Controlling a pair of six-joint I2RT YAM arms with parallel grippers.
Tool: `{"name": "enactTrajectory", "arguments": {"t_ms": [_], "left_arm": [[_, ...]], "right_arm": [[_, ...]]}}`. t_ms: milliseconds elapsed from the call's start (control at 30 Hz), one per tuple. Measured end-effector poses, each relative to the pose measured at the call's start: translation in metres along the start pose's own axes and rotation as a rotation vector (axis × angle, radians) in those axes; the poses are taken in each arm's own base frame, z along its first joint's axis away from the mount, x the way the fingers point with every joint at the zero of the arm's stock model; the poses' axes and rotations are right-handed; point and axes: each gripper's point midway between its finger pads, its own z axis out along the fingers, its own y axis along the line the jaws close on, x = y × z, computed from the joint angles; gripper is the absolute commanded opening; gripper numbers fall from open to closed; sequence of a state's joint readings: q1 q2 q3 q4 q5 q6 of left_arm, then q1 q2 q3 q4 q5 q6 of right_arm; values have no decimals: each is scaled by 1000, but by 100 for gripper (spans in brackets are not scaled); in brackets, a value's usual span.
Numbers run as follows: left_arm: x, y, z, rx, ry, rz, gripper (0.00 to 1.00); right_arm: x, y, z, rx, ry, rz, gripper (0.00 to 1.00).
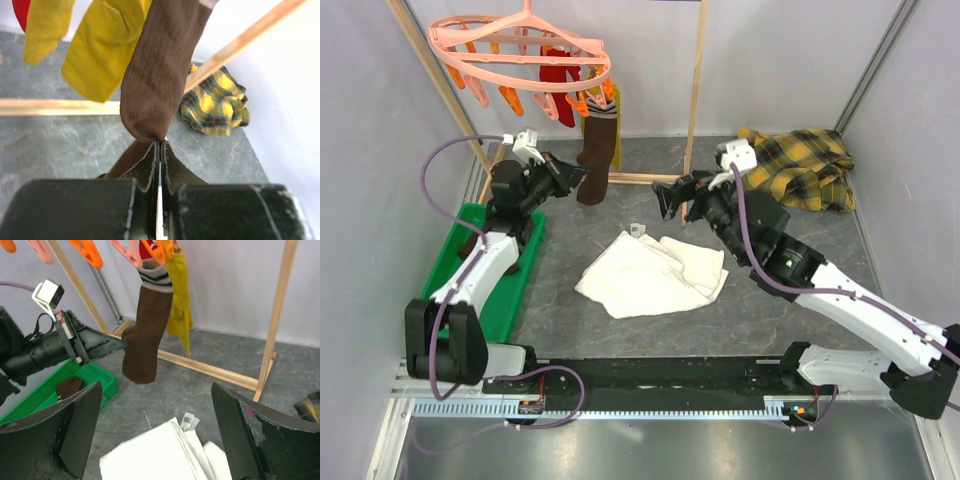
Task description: Remove the socks clipped to the hanger
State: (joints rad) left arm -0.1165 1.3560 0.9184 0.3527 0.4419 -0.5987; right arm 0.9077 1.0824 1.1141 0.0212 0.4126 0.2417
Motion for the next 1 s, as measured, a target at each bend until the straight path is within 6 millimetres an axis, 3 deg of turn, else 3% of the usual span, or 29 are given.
{"name": "enactTrajectory", "arguments": {"t_ms": [200, 400, 667, 833, 1000], "left_arm": [[-6, -24, -35, -18, 16, -22, 2], [-5, -45, -65, 12, 15, -14, 2], [22, -45, -88, 5, 75, -35, 2], [21, -47, -103, -19, 41, -24, 2], [21, -50, -110, -13, 33, -19, 2]], "right_arm": [[-41, 37, 46, -60, -41, -55, 98], [-48, 59, 90, -82, -40, -151, 95], [-51, 52, 120, -35, -59, -197, 87], [-55, 36, 135, 5, -77, -182, 82], [-46, 33, 155, -5, -78, -172, 79]]}}
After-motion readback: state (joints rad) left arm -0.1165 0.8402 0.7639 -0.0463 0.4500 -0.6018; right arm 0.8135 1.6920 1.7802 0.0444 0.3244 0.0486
